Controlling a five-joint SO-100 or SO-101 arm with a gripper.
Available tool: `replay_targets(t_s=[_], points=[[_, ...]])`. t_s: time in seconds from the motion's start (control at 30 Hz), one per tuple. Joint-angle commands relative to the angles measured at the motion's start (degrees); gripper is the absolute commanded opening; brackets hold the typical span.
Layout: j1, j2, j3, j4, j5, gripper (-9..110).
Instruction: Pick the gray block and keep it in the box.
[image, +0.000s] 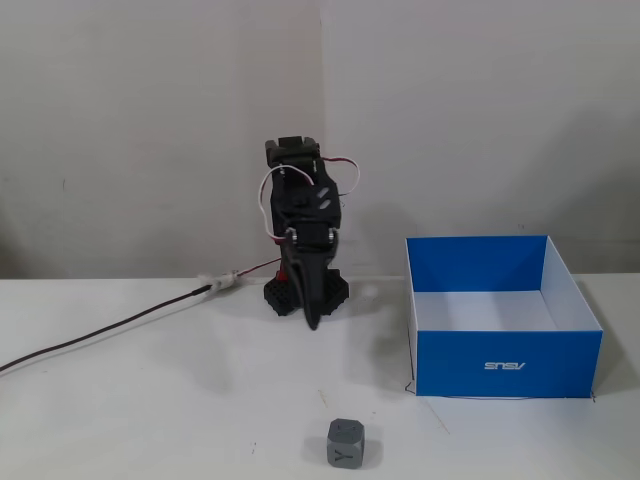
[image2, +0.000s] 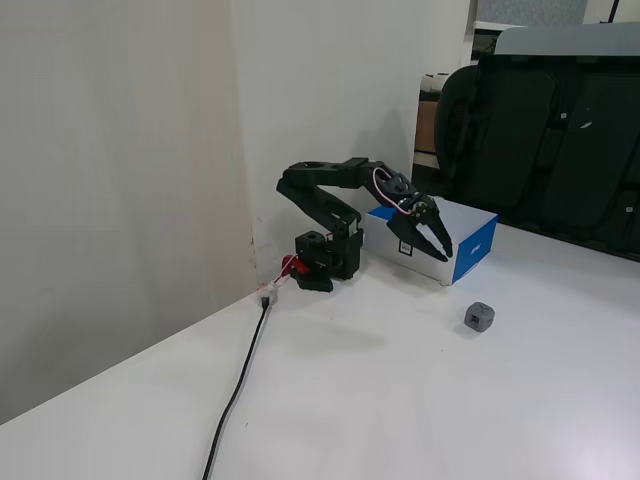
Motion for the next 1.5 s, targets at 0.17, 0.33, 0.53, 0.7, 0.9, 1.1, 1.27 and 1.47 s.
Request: replay_targets(t_s=[0.17, 0.33, 0.53, 0.7, 0.9, 1.1, 1.27, 1.47], points=[[-4.92, -22.50, -15.12, 3.69, 2.81, 4], [-7.03, -38.50, -21.80, 4.31, 5.45, 11], [-9.05, -45.88, -26.46, 4.04, 9.05, 29], [-6.59, -55.72, -34.01, 5.71, 15.12, 34], [-4.39, -62.40, -37.97, 3.52, 17.75, 29], [0.09, -72.07, -47.55, 5.27, 20.65, 28], [-0.70, -77.34, -52.21, 7.65, 20.74, 28], [-2.46, -77.26, -51.86, 7.82, 20.30, 1]])
